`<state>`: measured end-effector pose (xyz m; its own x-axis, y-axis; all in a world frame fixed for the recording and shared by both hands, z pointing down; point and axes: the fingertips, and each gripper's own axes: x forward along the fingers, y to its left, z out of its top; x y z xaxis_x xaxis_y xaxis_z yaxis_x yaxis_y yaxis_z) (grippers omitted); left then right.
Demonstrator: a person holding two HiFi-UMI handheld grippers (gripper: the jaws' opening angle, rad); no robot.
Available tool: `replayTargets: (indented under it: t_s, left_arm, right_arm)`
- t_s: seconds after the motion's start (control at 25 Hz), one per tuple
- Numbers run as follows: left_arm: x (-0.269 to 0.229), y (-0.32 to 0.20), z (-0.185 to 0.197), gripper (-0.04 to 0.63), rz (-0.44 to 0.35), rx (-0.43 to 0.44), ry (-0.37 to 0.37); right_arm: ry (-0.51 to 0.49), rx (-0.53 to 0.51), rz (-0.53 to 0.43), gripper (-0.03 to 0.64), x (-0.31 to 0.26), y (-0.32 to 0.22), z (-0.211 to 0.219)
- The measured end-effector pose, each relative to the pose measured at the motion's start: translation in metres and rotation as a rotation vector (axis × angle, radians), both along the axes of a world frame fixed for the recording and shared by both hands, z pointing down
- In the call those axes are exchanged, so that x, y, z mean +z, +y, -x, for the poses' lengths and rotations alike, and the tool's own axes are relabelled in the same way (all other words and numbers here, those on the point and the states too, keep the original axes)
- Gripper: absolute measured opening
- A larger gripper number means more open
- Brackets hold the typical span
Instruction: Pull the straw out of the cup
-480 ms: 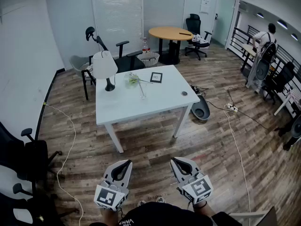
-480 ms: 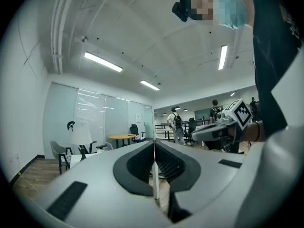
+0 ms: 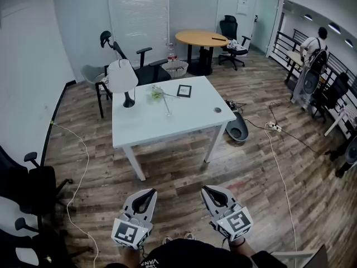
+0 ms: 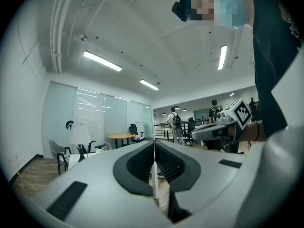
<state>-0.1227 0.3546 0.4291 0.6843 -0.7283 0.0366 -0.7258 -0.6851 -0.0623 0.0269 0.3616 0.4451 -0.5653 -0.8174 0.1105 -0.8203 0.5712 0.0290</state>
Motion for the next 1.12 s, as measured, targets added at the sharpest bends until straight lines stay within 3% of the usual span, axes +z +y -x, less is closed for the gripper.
replayTargets:
  t_s: [1.12]
  left_arm:
    - [0.024, -0.033, -0.051, 0.012, 0.042, -0.089, 0.024]
  right_arm:
    - [-0.019, -0.053, 0.032, 0.017, 0.023, -0.039, -0.062]
